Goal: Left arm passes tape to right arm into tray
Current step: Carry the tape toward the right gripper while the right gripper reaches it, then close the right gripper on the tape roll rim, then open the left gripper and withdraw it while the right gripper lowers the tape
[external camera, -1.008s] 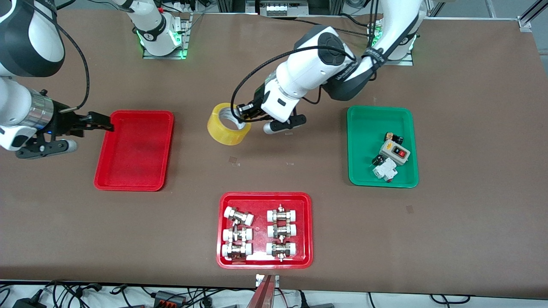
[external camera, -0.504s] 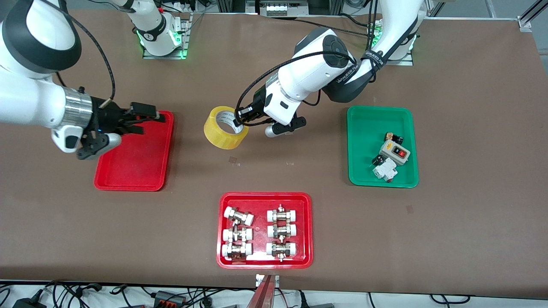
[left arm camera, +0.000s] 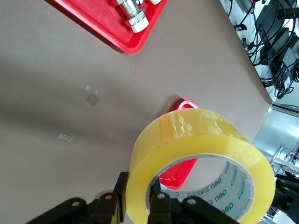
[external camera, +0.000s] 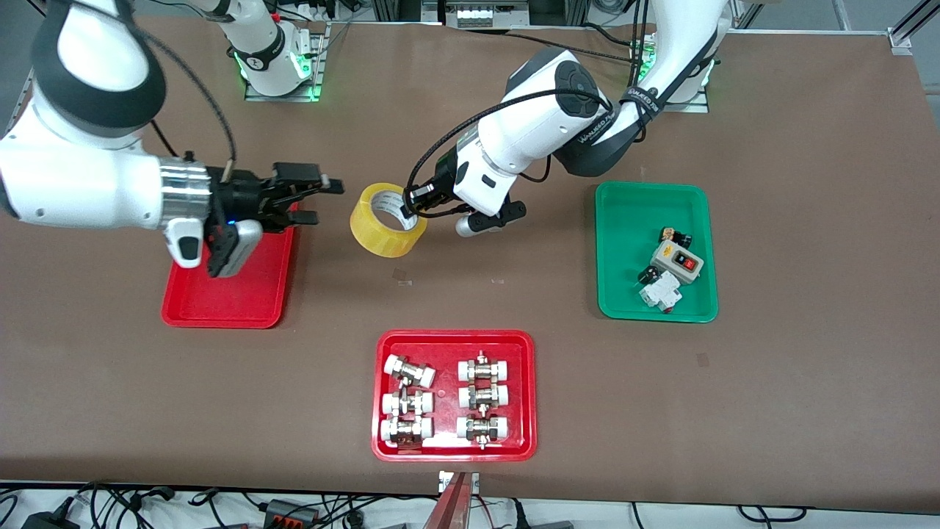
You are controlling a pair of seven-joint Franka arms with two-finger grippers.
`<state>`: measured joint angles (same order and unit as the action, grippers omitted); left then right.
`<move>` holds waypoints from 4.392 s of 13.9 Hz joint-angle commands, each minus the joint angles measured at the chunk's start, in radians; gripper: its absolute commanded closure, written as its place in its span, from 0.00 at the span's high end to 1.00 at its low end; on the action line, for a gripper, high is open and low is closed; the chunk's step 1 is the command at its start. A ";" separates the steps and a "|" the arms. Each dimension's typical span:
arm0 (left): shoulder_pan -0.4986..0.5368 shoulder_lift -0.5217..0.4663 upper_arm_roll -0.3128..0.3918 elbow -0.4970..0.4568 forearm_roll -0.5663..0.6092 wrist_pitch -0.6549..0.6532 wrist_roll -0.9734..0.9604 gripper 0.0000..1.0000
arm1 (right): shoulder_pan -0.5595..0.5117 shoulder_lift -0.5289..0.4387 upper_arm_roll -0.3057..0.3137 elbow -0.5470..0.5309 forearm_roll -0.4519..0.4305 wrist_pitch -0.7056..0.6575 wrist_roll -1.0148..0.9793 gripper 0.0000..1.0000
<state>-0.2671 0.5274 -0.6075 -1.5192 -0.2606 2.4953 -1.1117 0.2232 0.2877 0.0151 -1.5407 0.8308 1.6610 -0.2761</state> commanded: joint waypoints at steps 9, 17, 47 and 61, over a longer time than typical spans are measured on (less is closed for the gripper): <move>0.019 -0.007 -0.014 0.002 -0.037 -0.006 0.015 0.05 | 0.058 0.094 -0.004 0.053 0.037 0.083 -0.014 1.00; 0.017 -0.007 -0.014 0.002 -0.037 -0.006 0.016 0.05 | 0.050 0.122 -0.004 0.053 0.120 0.082 -0.046 1.00; 0.304 -0.245 -0.003 -0.108 0.147 -0.504 0.177 1.00 | -0.148 0.192 -0.017 0.025 0.004 0.057 -0.054 0.33; 0.286 -0.451 0.444 -0.102 0.247 -0.832 0.861 1.00 | -0.594 0.370 -0.017 -0.107 -0.119 -0.162 -0.388 0.33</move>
<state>0.0799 0.1305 -0.2704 -1.5960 -0.0271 1.6890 -0.3769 -0.3190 0.6399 -0.0220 -1.6310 0.7284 1.5260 -0.5762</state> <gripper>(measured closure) 0.000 0.471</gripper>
